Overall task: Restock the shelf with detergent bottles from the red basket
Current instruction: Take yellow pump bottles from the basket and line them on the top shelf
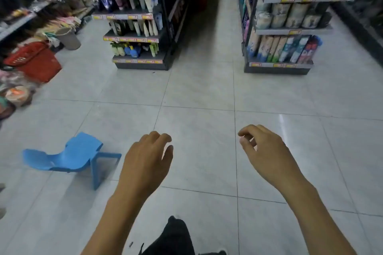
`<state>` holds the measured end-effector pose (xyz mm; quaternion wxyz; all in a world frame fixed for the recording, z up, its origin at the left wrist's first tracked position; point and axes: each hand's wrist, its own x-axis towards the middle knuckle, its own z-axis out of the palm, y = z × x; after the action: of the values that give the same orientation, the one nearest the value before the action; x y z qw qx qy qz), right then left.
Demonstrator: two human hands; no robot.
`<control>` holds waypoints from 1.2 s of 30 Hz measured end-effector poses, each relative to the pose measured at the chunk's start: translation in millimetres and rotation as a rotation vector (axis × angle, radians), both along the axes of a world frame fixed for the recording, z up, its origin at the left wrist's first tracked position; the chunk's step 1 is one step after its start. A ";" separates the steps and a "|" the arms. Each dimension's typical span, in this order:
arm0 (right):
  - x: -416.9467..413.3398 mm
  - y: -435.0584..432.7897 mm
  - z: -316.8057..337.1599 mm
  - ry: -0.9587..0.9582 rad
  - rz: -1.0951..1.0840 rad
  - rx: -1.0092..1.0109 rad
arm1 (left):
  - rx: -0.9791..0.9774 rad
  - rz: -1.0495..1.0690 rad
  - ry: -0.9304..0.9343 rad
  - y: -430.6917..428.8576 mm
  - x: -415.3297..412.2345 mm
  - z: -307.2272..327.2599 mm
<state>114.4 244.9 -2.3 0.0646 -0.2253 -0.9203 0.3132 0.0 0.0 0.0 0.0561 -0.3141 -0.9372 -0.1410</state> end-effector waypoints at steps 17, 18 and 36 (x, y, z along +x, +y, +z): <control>-211.1 40.1 -9.7 -0.169 -0.128 -0.113 | 0.045 0.156 -0.116 46.8 -218.1 -35.8; -225.7 44.8 -5.0 -0.156 -0.147 -0.122 | 0.043 0.141 -0.117 53.8 -232.8 -33.2; -427.8 235.7 -13.7 -0.027 -0.288 -0.257 | -0.049 -0.131 -0.028 279.7 -466.4 -9.3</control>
<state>-313.4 480.6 -16.0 0.0670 -0.3654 -0.8318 0.4124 -466.4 279.7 -9.3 0.0261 -0.3742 -0.9184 -0.1257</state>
